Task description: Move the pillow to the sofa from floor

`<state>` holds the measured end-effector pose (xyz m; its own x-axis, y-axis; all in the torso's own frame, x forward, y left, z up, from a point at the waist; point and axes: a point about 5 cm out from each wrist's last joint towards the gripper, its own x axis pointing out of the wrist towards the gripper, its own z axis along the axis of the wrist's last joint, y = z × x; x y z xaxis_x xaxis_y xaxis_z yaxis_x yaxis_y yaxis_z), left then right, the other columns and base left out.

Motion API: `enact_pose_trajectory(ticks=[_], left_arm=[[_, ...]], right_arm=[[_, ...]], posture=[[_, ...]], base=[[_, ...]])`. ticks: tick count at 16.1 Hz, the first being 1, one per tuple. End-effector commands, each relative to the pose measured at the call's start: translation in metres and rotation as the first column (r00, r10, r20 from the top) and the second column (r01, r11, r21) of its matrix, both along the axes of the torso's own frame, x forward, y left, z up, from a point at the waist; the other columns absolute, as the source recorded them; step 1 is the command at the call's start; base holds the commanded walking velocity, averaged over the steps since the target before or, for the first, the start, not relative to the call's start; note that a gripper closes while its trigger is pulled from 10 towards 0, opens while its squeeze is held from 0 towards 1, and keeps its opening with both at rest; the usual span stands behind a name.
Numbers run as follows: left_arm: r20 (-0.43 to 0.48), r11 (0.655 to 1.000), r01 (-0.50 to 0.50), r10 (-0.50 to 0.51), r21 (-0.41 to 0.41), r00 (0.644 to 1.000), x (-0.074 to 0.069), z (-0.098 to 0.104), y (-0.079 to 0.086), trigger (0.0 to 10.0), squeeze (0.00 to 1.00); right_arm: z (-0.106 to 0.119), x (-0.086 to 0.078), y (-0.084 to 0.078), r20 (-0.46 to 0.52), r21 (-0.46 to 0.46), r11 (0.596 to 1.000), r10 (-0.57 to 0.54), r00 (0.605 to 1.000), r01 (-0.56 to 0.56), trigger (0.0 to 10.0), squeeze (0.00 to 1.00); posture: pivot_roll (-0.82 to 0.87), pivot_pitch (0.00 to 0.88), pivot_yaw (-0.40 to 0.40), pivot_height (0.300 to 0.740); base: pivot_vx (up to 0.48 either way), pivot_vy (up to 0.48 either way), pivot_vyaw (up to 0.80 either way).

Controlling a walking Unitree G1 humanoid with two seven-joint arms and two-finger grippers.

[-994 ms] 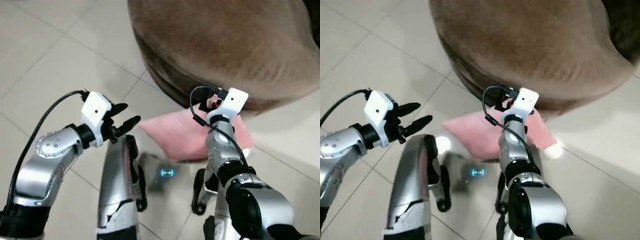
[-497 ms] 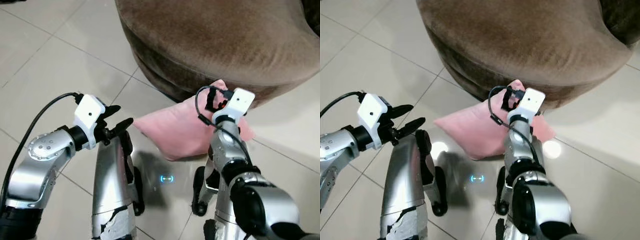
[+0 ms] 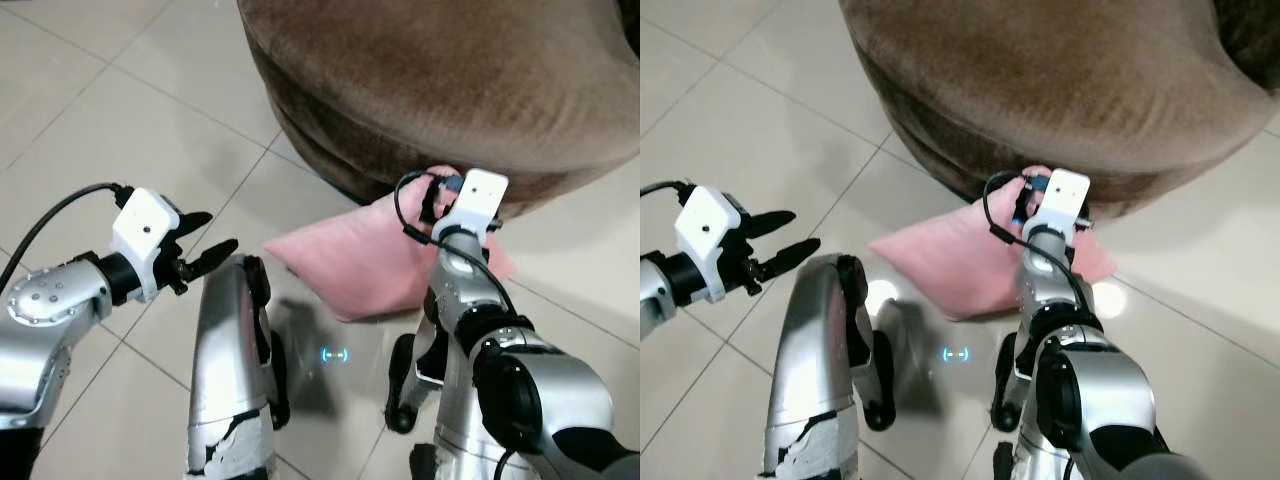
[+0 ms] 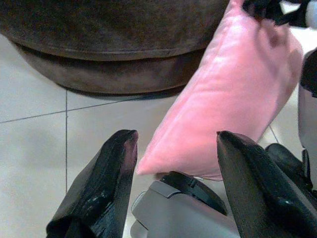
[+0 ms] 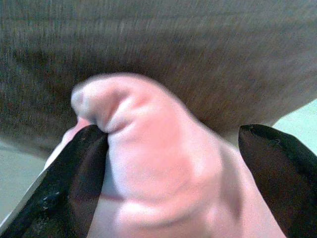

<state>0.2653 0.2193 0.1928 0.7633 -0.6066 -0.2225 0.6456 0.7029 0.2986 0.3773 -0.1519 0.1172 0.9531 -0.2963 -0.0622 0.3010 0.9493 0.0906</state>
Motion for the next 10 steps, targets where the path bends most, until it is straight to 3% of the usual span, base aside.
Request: enact_pose_trajectory(ticks=[1, 3, 5, 6, 8, 9, 10], left_arm=[[-0.016, 1.0, 0.019, -0.018, 0.009, 1.0, -0.004, 0.0, 0.0, 10.0, 0.0], [-0.021, 1.0, 0.029, -0.029, 0.007, 0.999, -0.003, 0.002, 0.0, 10.0, 0.0], [-0.029, 0.999, 0.035, -0.035, 0.001, 0.999, -0.003, 0.004, -0.001, 10.0, 0.0], [-0.031, 0.999, 0.035, -0.035, 0.002, 0.999, -0.004, 0.004, 0.0, 10.0, 0.0], [-0.034, 0.999, 0.038, -0.038, 0.004, 0.999, -0.005, 0.003, 0.0, 10.0, 0.0], [-0.034, 0.999, 0.038, -0.038, 0.004, 0.999, -0.004, 0.002, -0.001, 10.0, 0.0], [-0.034, 0.999, 0.039, -0.039, 0.003, 0.999, -0.004, 0.002, -0.002, 10.0, 0.0]], right_arm=[[-0.014, -0.005, 0.003, -0.064, 0.024, 1.0, 0.005, 0.998, -0.004, 10.0, 0.0], [-0.02, -0.006, 0.009, -0.091, 0.128, 0.991, 0.047, 0.995, -0.035, 10.0, 0.0], [-0.019, -0.005, 0.017, -0.018, 0.353, 0.931, 0.106, 0.994, -0.093, 10.0, 0.0], [-0.019, -0.005, 0.019, -0.004, 0.381, 0.918, 0.116, 0.993, -0.105, 10.0, 0.0], [-0.019, -0.005, 0.022, 0.002, 0.378, 0.917, 0.139, 0.99, -0.129, 4.9, 0.0], [-0.02, -0.005, 0.021, 0.0, 0.379, 0.917, 0.138, 0.99, -0.128, 1.6, 0.0], [-0.02, -0.006, 0.02, -0.002, 0.377, 0.917, 0.139, 0.99, -0.128, 0.0, 0.0]], posture=[[0.48, 0.431, 0.088, 0.43], [0.48, 0.425, 0.096, 0.43], [0.48, 0.43, 0.101, 0.43], [0.48, 0.43, 0.103, 0.43], [0.48, 0.426, 0.102, 0.43], [0.48, 0.427, 0.101, 0.43], [0.48, 0.429, 0.099, 0.43]], base=[[0.0, 0.0, 0.0], [0.0, 0.0, 0.0], [0.0, 0.0, 0.0], [0.0, 0.0, 0.0], [0.0, 0.0, 0.0], [0.0, 0.0, 0.0], [0.0, 0.0, 0.0]])
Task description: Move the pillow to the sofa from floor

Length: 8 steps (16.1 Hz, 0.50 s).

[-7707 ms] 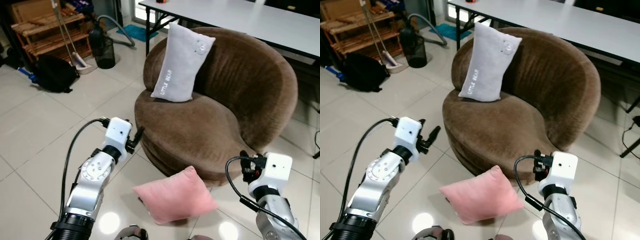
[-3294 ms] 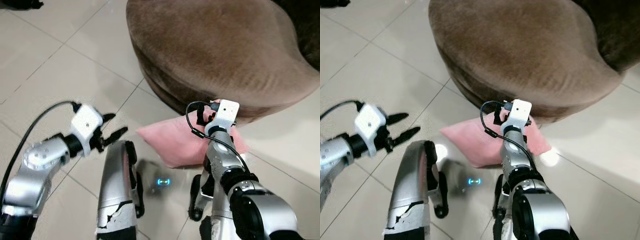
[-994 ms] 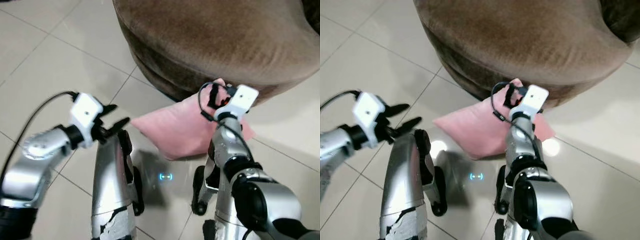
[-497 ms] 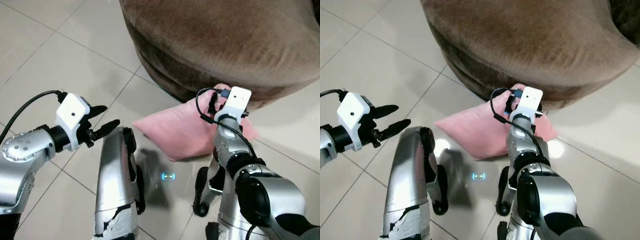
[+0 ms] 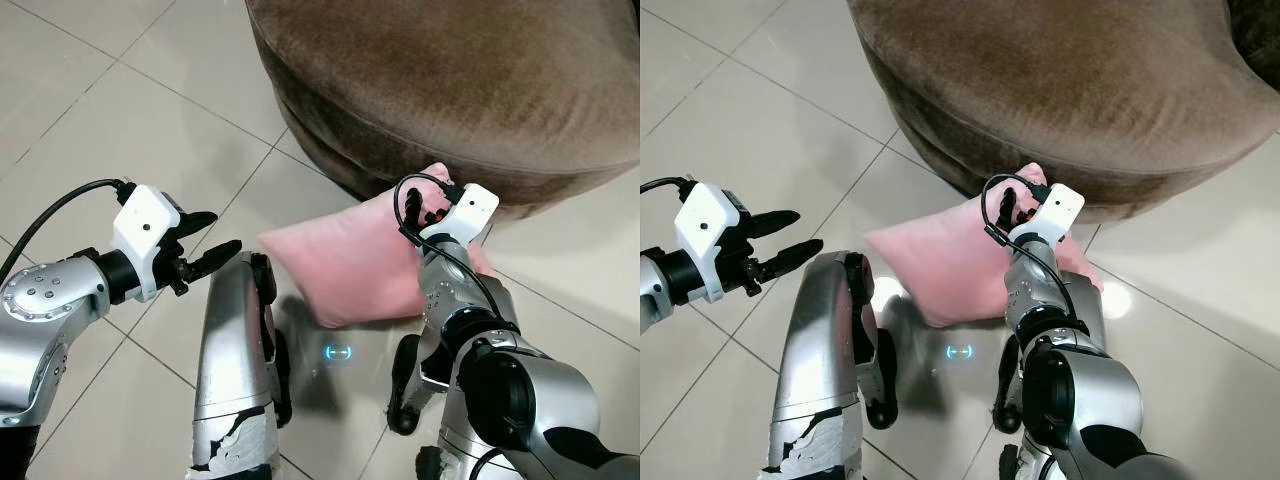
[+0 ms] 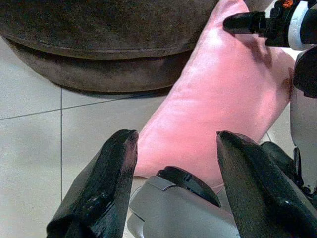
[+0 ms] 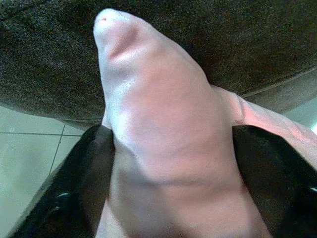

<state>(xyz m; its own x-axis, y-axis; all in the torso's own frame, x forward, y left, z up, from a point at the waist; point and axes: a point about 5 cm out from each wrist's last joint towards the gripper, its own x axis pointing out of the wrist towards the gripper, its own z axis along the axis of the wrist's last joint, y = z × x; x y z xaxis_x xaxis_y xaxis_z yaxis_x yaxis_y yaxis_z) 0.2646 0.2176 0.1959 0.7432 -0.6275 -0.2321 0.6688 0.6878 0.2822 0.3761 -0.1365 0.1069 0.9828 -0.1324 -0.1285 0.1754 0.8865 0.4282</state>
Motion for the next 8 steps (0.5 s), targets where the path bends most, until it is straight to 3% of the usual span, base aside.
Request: enact_pose_trajectory(ticks=[1, 8], left_arm=[[-0.016, 1.0, 0.012, -0.012, 0.01, 1.0, -0.0037, -0.0003, 0.0007, 10.0, 0.0], [-0.019, 1.0, 0.008, -0.008, 0.017, 1.0, -0.0041, -0.0004, 0.0023, 10.0, 0.0]], right_arm=[[-0.0109, -0.005, 0.0051, -0.035, 0.027, 0.999, 0.026, 0.999, -0.025, 0.0, 0.0], [-0.0138, -0.0067, 0.01, -0.037, 0.019, 0.998, 0.06, 0.998, -0.059, 0.0, 0.0]], posture=[[0.48, 0.427, 0.099, 0.43], [0.48, 0.427, 0.103, 0.43]], base=[[0.0, 0.0, 0.0], [0.0, 0.0, 0.0]])
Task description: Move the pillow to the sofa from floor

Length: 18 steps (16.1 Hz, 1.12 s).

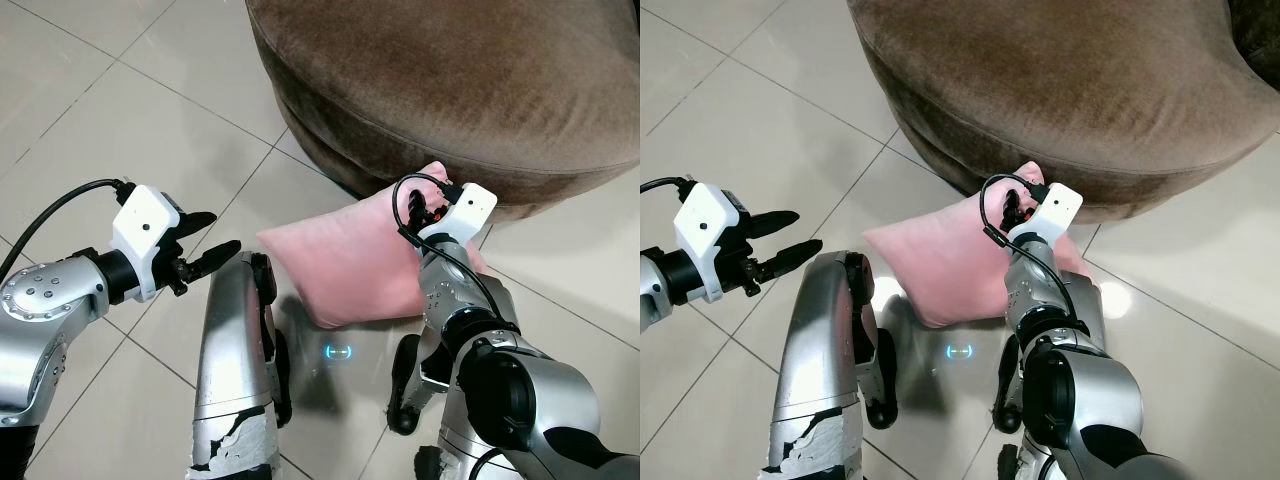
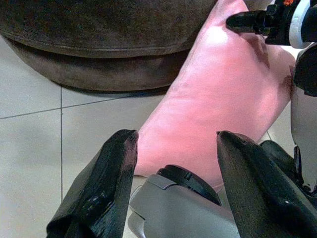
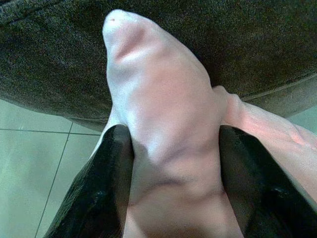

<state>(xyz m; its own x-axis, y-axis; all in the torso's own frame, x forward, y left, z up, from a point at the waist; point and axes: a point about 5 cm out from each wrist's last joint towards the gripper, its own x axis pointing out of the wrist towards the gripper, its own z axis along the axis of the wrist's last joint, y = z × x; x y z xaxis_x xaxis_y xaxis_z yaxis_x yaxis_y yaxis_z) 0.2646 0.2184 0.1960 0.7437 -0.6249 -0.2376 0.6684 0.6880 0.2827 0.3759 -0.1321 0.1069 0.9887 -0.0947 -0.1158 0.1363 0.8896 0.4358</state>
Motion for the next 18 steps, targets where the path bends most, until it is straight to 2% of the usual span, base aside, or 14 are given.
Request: enact_pose_trajectory(ticks=[1, 18], left_arm=[[-0.016, 1.0, 0.01, -0.01, 0.013, 1.0, -0.0039, -0.0005, 0.0015, 10.0, 0.0], [-0.015, 1.0, 0.01, -0.01, 0.019, 1.0, -0.0009, -0.0014, 0.0016, 10.0, 0.0]], right_arm=[[-0.0137, -0.0066, 0.006, -0.051, 0.011, 1.0, 0.024, 0.998, -0.023, 0.0, 0.0], [-0.0135, -0.0071, 0.0056, -0.032, 0.016, 0.999, 0.036, 0.999, -0.036, 0.0, 0.0]], posture=[[0.48, 0.427, 0.104, 0.43], [0.48, 0.413, 0.109, 0.43]], base=[[0.0, 0.0, 0.0], [0.0, 0.0, 0.0]])
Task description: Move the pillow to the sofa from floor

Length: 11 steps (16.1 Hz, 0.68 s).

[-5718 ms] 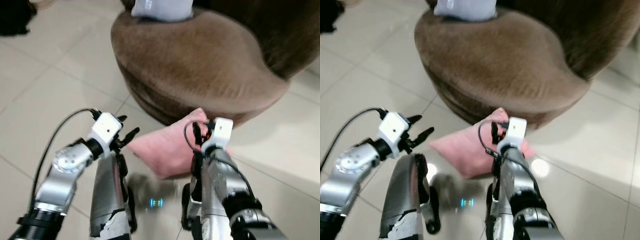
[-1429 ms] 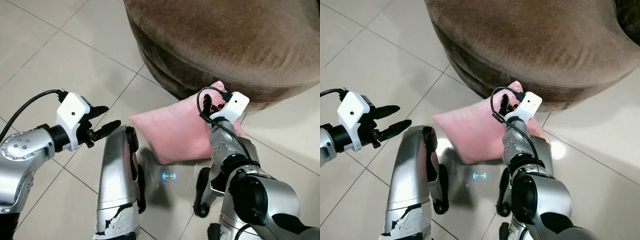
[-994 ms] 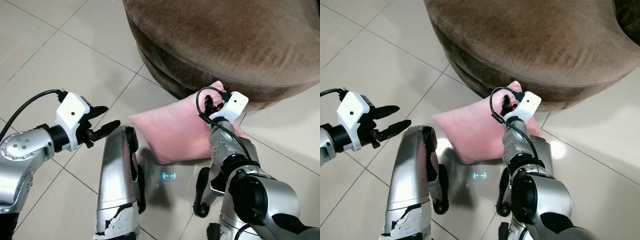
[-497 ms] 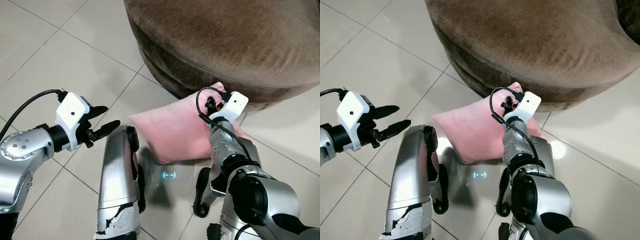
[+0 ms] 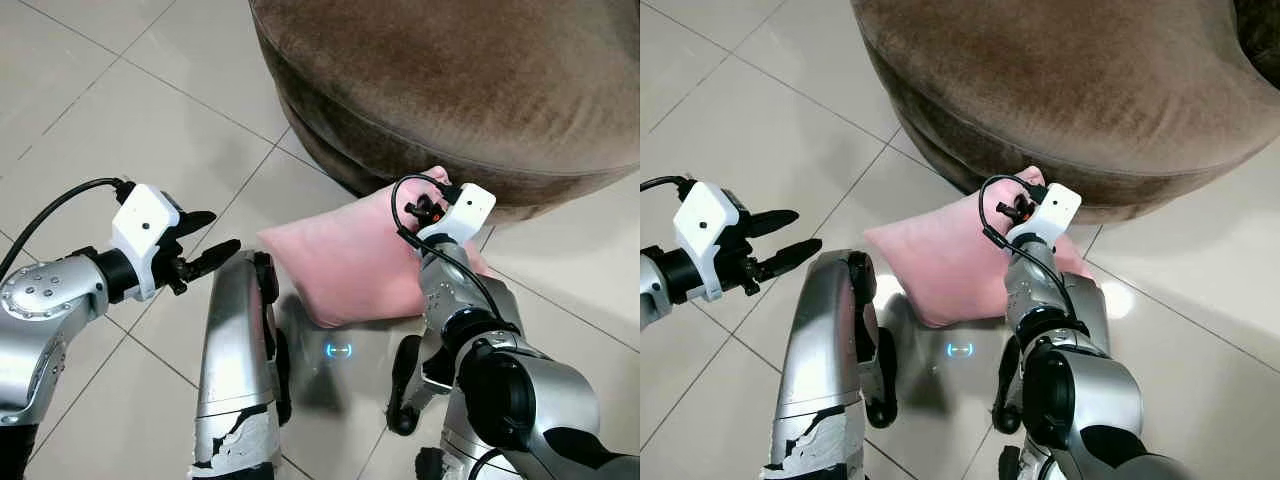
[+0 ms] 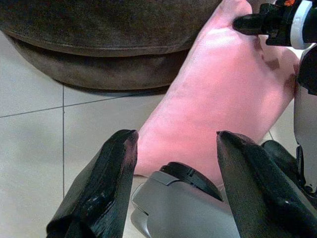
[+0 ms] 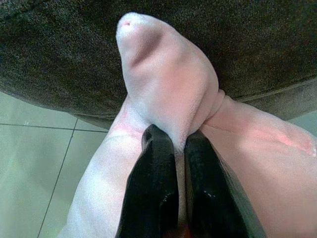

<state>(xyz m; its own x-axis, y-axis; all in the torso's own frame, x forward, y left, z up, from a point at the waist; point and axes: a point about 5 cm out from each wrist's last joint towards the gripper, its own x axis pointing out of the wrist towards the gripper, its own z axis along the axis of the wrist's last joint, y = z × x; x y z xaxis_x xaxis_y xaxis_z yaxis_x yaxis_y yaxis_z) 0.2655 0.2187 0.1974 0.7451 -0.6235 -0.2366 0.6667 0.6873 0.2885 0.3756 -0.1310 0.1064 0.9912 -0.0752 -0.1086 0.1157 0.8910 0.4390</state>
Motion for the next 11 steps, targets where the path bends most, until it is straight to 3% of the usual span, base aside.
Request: enact_pose_trajectory(ticks=[1, 4, 6, 8, 10, 11], left_arm=[[-0.02, 1.0, 0.011, -0.01, 0.015, 1.0, -0.001, -0.003, 0.001, 10.0, 0.0], [-0.02, 1.0, 0.007, -0.007, 0.01, 1.0, 0.001, -0.007, 0.0, 10.0, 0.0], [-0.007, 1.0, -0.02, 0.02, -0.017, 1.0, 0.004, -0.012, -0.002, 10.0, 0.0], [-0.001, 0.997, -0.042, 0.042, -0.068, 0.999, 0.004, -0.017, -0.007, 10.0, 0.0], [-0.004, 0.995, -0.049, 0.049, -0.085, 0.999, 0.005, -0.021, -0.011, 10.0, 0.0], [0.006, 0.992, -0.051, 0.052, -0.119, 0.999, 0.002, -0.024, -0.017, 10.0, 0.0]], right_arm=[[-0.013, -0.007, 0.005, -0.038, 0.013, 1.0, 0.019, 0.999, -0.018, 0.0, 0.0], [-0.008, -0.005, 0.01, 0.005, 0.028, 0.999, 0.036, 0.999, -0.036, 0.0, 0.0], [0.012, -0.002, 0.033, 0.137, 0.011, 0.993, 0.114, 0.984, -0.117, 0.0, 0.0], [0.042, -0.003, 0.062, 0.314, 0.007, 0.982, 0.175, 0.933, -0.186, 0.0, 0.0], [0.051, -0.005, 0.068, 0.37, 0.023, 0.98, 0.178, 0.912, -0.2, 0.0, 0.0], [0.069, -0.017, 0.077, 0.46, 0.022, 0.975, 0.186, 0.868, -0.221, 0.0, 0.0]], posture=[[0.48, 0.411, 0.109, 0.43], [0.45, 0.395, 0.101, 0.43], [0.4, 0.369, 0.083, 0.43], [0.31, 0.328, 0.052, 0.43], [0.29, 0.315, 0.041, 0.43], [0.22, 0.263, 0.011, 0.43]], base=[[0.0, 0.0, 0.0], [0.0, 0.0, 0.0], [0.0, 0.0, 0.0], [0.0, 0.0, 0.0], [0.0, 0.0, 0.0], [0.0, 0.0, 0.0]])
